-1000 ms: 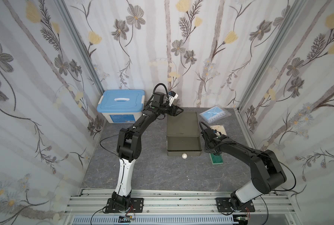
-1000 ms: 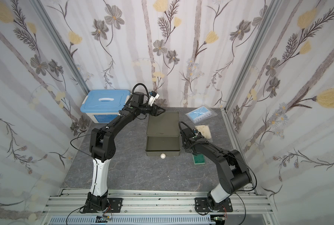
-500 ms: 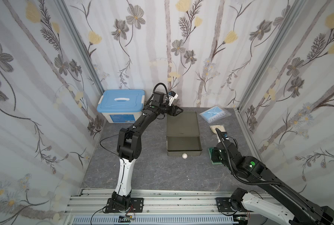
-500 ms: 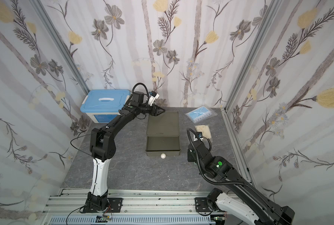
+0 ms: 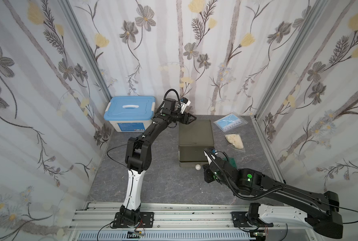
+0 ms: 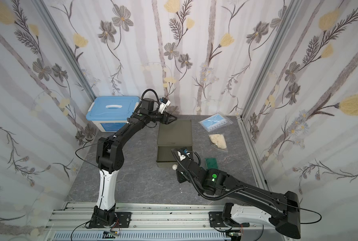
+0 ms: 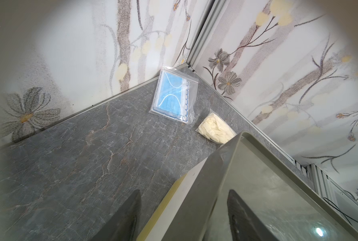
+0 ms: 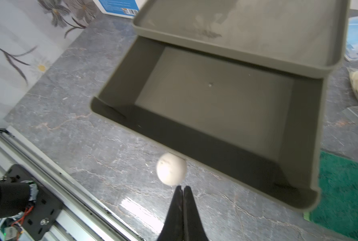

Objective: Take the sponge out of the drawer
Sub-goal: Close the drawer in the storage box.

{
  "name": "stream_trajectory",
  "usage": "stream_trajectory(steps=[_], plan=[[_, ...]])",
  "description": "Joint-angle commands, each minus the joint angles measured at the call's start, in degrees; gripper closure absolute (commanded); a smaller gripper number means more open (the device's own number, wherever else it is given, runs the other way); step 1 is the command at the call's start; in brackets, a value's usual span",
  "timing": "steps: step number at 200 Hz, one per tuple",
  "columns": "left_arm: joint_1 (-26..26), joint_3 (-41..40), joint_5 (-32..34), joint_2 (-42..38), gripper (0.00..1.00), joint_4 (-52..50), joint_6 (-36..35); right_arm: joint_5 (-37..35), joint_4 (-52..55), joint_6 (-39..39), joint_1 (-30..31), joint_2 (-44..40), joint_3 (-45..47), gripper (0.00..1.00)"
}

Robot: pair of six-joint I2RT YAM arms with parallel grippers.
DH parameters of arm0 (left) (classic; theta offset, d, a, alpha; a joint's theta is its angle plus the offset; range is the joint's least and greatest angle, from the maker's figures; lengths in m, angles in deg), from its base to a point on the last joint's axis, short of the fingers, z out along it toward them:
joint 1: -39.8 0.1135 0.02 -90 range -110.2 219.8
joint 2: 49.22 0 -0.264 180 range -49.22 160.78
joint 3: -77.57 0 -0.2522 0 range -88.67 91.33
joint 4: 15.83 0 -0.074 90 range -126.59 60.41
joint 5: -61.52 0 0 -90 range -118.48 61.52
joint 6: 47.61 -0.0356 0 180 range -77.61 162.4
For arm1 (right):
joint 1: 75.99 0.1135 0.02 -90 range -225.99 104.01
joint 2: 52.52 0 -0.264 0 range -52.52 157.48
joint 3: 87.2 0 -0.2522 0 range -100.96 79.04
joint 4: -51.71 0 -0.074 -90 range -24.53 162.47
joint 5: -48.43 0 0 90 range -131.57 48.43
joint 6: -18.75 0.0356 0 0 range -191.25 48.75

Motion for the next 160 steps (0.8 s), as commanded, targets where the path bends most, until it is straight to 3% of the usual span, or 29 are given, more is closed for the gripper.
stream_trajectory(steps=[1,74,160], plan=[[0.07,-1.40,0.23,-0.07,0.34,-1.95,0.11,1.35,-2.79,-0.98,1.54,2.83,-4.27,1.00],[0.07,-1.64,-0.13,-0.04,0.34,-1.64,-0.05,0.83,-0.89,0.26,8.20,9.26,-9.38,1.00],[0.08,-1.92,-0.47,-0.26,0.34,-1.46,0.32,0.48,-1.81,-1.06,6.24,14.20,-9.03,1.00]])
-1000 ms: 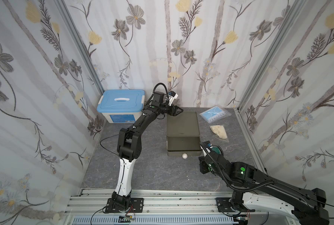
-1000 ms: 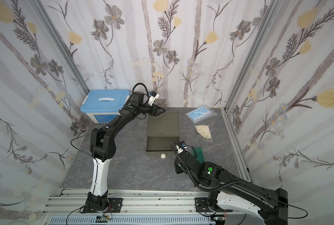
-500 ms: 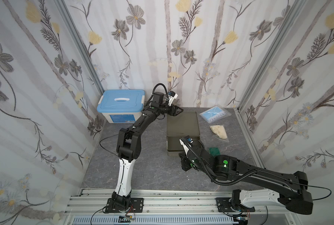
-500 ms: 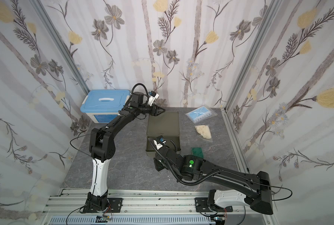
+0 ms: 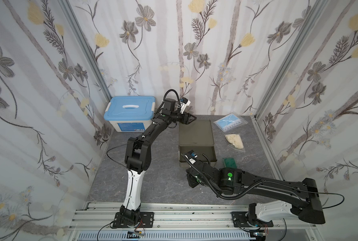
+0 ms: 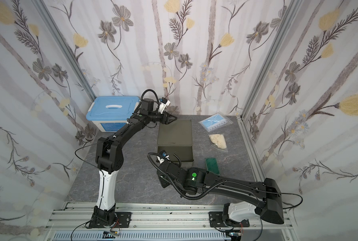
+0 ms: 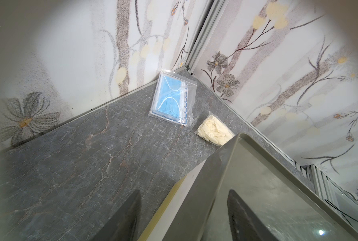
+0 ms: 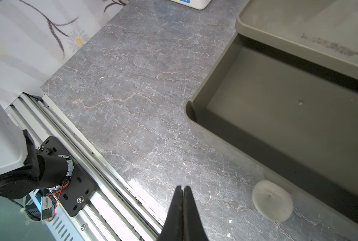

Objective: Take the sponge out of the drawer
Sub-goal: Close the drawer in the storage box.

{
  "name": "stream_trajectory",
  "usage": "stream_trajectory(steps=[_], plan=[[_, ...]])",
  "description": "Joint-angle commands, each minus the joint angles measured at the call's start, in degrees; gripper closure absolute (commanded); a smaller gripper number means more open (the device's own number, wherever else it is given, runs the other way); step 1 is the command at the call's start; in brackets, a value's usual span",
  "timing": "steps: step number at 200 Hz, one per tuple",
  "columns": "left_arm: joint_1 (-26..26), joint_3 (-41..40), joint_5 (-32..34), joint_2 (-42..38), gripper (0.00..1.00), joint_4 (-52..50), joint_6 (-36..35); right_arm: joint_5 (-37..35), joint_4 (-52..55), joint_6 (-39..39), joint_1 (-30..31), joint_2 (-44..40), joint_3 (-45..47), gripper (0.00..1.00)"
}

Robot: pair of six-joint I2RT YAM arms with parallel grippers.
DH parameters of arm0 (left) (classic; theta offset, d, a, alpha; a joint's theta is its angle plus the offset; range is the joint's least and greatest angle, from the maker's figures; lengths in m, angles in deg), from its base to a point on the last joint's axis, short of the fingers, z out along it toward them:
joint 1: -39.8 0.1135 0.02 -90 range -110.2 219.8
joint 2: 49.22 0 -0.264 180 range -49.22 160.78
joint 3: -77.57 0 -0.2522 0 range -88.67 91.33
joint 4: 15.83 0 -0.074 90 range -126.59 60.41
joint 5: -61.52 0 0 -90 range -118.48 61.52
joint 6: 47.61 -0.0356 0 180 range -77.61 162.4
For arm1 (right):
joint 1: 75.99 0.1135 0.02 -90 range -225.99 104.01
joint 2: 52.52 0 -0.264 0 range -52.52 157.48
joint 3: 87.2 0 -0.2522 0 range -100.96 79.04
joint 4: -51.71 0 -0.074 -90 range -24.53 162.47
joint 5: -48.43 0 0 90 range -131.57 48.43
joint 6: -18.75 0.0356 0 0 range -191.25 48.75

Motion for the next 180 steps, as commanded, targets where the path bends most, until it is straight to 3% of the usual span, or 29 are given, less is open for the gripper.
stream_trajectory(steps=[1,180], plan=[[0.04,-0.43,-0.14,0.27,0.34,-3.64,0.00,-0.43,-1.58,-0.40,-1.10,0.83,0.21,1.00],[-0.07,-1.11,-0.31,-0.53,0.34,-4.24,-0.36,2.90,-2.86,-11.70,-11.92,8.86,-4.82,1.00]])
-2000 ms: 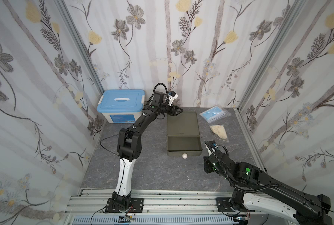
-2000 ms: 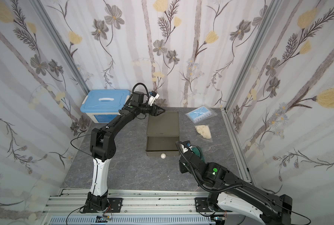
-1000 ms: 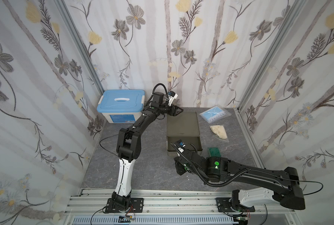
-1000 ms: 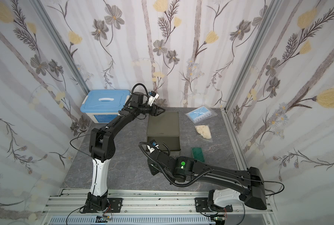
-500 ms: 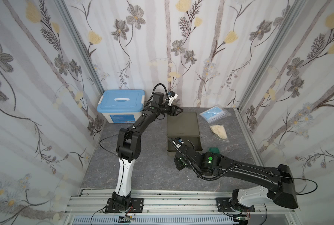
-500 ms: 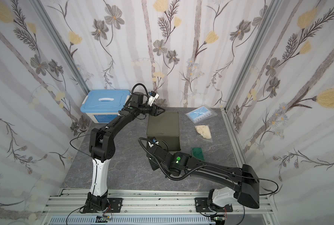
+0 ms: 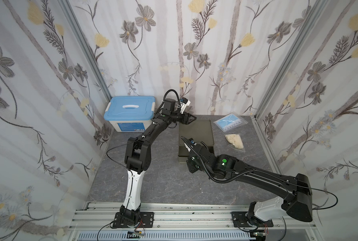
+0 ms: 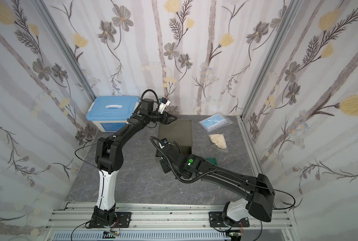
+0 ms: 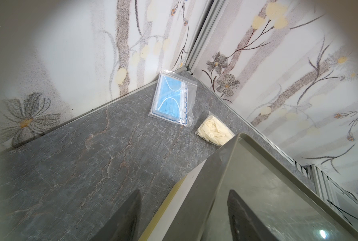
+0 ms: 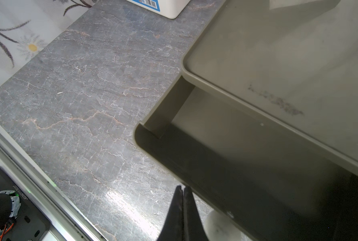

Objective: Take the sponge out of the drawer
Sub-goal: Close the drawer in the storage box.

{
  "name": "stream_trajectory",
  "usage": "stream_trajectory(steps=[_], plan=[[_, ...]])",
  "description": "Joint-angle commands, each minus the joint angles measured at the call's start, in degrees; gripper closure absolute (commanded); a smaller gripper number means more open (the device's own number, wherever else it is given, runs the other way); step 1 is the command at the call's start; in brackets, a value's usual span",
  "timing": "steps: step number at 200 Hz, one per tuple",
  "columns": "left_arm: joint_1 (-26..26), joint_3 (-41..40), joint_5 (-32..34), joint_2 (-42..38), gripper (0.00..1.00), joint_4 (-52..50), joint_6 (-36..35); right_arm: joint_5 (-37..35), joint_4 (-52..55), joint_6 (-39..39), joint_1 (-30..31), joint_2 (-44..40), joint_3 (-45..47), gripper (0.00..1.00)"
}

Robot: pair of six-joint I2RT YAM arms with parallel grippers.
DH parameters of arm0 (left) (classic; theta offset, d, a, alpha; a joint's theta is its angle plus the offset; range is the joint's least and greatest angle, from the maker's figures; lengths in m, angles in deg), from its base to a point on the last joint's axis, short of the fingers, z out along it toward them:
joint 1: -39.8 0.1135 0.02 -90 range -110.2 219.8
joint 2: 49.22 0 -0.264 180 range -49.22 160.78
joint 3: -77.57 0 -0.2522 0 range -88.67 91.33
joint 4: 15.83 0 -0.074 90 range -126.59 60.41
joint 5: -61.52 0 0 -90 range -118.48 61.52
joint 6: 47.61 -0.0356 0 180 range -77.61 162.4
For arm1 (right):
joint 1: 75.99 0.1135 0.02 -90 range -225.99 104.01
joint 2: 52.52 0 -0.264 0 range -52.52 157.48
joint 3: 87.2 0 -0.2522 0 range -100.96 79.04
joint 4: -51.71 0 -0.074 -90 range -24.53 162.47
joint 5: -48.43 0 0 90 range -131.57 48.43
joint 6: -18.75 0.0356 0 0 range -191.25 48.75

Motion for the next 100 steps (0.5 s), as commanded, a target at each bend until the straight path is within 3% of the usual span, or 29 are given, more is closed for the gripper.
stream_trajectory(steps=[1,100], plan=[[0.07,-0.66,-0.38,-0.24,0.34,-4.51,-0.29,0.24,-2.36,-2.07,-0.84,2.36,0.39,1.00],[0.07,-2.22,-0.22,-1.56,0.34,-5.52,-1.48,-1.28,-6.85,-9.90,-6.00,6.76,-2.59,1.00]])
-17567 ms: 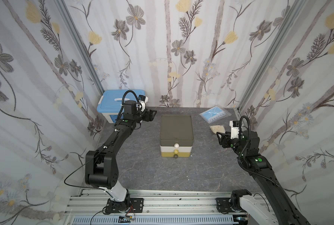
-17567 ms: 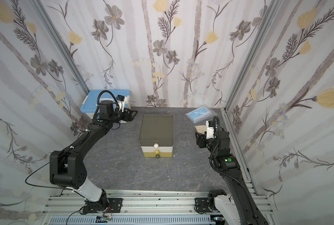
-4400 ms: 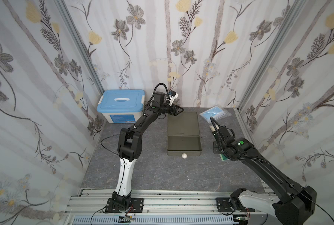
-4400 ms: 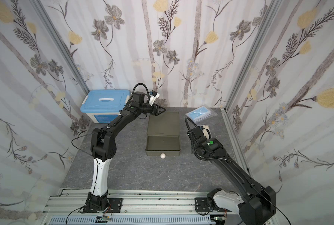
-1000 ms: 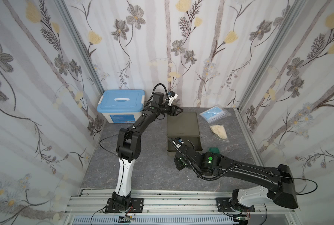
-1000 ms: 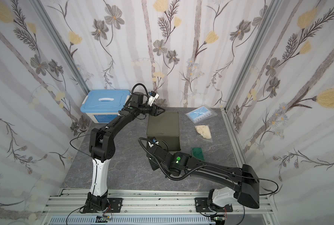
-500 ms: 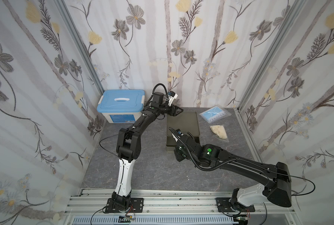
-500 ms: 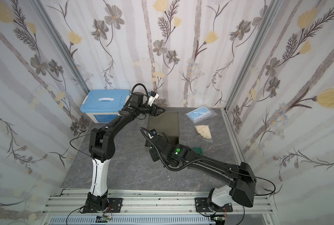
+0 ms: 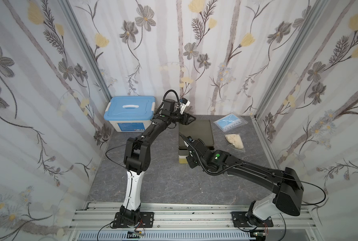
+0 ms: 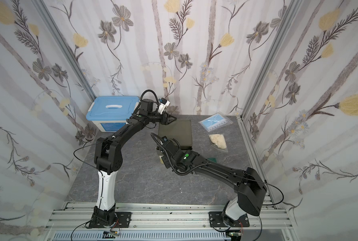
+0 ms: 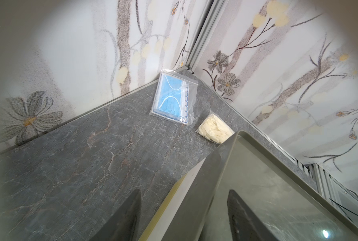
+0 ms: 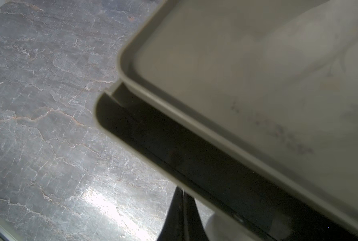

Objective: Take the sponge out of the drawer
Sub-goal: Close the drawer in the storage box.

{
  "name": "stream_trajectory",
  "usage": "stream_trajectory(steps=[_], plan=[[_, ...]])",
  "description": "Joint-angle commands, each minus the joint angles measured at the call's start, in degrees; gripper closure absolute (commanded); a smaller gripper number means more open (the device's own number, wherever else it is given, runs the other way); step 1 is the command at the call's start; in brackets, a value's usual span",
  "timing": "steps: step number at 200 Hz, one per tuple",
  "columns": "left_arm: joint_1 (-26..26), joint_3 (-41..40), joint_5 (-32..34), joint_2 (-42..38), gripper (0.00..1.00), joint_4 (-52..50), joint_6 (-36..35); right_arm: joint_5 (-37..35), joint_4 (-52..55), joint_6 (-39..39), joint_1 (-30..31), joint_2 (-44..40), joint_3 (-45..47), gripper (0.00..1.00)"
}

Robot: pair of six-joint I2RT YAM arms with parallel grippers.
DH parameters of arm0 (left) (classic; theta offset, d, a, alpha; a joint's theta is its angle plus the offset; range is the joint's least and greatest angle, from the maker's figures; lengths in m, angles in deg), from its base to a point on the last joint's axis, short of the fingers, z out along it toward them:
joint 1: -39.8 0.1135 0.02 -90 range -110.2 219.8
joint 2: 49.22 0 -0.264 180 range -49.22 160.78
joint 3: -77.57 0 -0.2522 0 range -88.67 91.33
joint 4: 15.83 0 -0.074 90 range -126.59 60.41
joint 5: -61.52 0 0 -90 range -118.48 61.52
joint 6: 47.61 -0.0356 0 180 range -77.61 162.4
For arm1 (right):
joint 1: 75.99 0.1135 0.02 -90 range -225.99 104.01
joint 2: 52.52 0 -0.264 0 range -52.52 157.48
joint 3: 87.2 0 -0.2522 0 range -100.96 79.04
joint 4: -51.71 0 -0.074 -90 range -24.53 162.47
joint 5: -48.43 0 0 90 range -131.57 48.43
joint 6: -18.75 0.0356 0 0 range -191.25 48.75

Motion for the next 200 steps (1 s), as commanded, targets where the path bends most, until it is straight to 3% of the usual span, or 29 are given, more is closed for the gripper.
stream_trajectory(steps=[1,135,147,167,184,200], plan=[[0.01,-0.38,-0.55,-0.31,0.34,-5.61,-1.07,-1.64,-3.72,-3.40,-0.63,0.63,-1.93,1.00],[0.10,0.46,-0.49,-0.05,0.34,-7.69,-2.37,-0.46,-5.28,-7.80,-3.58,0.89,-4.89,1.00],[0.10,0.66,-0.46,-0.07,0.34,-7.85,-2.39,1.13,-4.83,-6.56,-3.13,-1.92,-4.03,0.84],[0.13,0.92,-0.43,0.29,0.34,-7.84,-2.27,3.10,-5.78,-4.13,-2.26,-8.62,-0.48,0.70],[0.15,0.98,-0.56,0.56,0.34,-7.68,-2.10,4.04,-5.93,-0.56,-1.97,-13.25,3.42,0.61],[0.10,0.98,-0.72,0.74,0.34,-7.12,-1.80,4.06,-7.61,3.29,-1.84,-16.28,8.86,0.59]])
